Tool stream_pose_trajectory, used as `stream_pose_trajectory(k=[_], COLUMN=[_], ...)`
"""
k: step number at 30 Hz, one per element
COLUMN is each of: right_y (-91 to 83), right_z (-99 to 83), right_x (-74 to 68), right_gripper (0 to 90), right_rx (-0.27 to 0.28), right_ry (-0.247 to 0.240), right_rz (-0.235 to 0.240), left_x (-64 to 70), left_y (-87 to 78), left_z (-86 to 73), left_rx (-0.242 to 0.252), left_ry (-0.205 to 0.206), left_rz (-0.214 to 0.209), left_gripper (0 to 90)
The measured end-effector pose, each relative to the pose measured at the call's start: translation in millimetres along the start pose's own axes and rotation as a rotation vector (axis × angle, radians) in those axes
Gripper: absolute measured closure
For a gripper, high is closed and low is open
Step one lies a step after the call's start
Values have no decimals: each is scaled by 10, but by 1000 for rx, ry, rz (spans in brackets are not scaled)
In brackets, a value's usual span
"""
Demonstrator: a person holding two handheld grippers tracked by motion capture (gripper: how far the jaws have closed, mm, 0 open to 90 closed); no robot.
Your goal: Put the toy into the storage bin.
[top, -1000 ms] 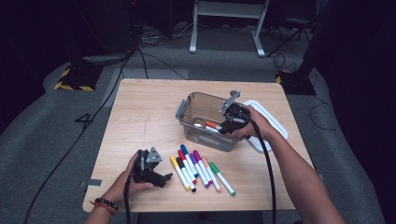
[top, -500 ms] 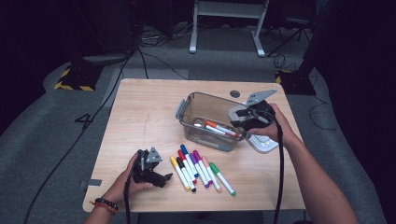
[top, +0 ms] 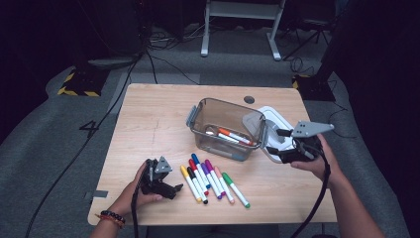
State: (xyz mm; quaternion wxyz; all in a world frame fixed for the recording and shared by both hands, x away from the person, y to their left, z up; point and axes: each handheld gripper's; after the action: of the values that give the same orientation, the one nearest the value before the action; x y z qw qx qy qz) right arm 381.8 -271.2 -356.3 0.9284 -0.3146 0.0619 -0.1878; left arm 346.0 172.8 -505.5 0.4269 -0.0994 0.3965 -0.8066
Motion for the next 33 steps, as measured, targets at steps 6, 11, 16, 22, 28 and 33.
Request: stream_pose_trajectory(k=[6,11,16,22,28,33], right_y=[121,330,645,1024,1263,1387], right_z=[-290,-430,-493,-493,-454,-445], right_x=[-274,-455,-599,-654,-644,-613], right_gripper=[299,317,341,350,358,358], right_rx=[-21,-27,-83,-135,-166,-188], right_ry=[-22,-32,-52,-43,-41,-31], right_rz=[15,62,134,191,214,196], left_x=[0,1,1,0,-1,-1], left_y=[0,0,-4,-1,-1,-1], left_z=[0,0,-1,-1,-1,-1], left_rx=[0,0,-1,0,0,0], left_ry=[0,0,3,1,2,2], left_rz=[0,0,1,0,-1,-1], left_gripper=[13,14,14,14,14,14])
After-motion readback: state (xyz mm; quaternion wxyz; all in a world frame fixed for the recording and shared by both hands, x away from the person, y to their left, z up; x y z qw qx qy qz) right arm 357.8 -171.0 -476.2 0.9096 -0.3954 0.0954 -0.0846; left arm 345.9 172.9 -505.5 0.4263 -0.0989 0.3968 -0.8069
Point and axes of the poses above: each handheld gripper's, and its own axes: y roughly forward along the jaws, z roughly out of its top, x roughly to its right, and after that the axes turned 15 degrees about z, right-handed
